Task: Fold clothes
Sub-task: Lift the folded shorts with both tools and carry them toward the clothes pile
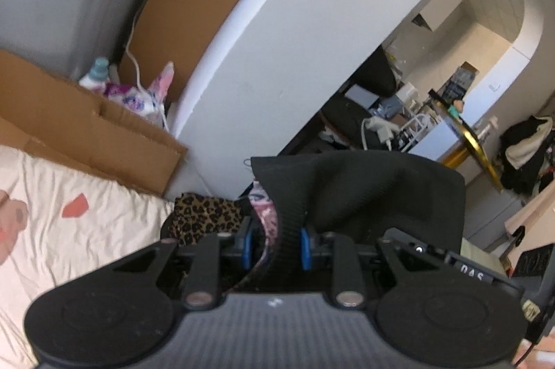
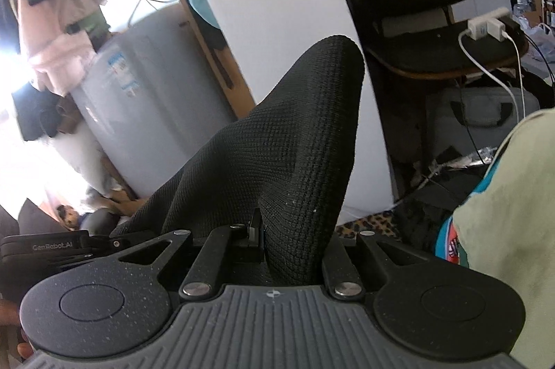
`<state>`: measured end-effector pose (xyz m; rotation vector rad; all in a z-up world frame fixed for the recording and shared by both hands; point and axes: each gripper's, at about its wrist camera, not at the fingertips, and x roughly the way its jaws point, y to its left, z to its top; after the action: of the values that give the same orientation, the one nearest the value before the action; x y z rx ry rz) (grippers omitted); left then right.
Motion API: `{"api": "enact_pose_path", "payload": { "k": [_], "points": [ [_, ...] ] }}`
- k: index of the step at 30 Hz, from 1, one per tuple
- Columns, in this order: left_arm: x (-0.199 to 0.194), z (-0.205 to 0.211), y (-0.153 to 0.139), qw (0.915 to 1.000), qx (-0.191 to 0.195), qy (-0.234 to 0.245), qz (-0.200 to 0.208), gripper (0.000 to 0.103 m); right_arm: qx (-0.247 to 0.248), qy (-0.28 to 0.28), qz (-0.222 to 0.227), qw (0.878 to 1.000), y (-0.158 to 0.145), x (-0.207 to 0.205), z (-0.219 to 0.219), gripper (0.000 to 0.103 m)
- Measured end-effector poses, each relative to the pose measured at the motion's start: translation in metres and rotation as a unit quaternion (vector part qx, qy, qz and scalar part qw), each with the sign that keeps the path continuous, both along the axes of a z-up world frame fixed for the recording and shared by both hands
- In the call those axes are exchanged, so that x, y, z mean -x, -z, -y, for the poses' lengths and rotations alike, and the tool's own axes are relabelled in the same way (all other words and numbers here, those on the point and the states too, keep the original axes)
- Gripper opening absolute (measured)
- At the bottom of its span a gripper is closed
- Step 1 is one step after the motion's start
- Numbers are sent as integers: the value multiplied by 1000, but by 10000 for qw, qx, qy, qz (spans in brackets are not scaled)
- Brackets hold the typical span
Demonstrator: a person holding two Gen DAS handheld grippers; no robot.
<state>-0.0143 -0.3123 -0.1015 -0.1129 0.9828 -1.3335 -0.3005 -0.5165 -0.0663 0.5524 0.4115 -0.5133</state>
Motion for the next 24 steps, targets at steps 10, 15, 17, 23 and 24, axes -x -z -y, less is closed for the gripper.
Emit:
{"api": "enact_pose_path", "payload": {
  "k": [10,15,17,23,24],
  "points": [
    [-3,39,87,9993,-100,194,-301,27,-60,195,-378,9991,80,-12,35,9],
    [-3,59,127,9983,-146,226,-517,27,-50,281,-603,9978,115,-15,53,9],
    [-3,65,144,9979,-159,238,-581,27,-71,302,-673,9972,129,-16,60,9],
    [-5,74,186,9974,-140,229,-674,27,-26,207,-886,9958,169,-27,73,9],
    [-6,75,192,9974,-146,217,-673,27,-38,199,-886,9959,174,-29,74,9]
  ]
}}
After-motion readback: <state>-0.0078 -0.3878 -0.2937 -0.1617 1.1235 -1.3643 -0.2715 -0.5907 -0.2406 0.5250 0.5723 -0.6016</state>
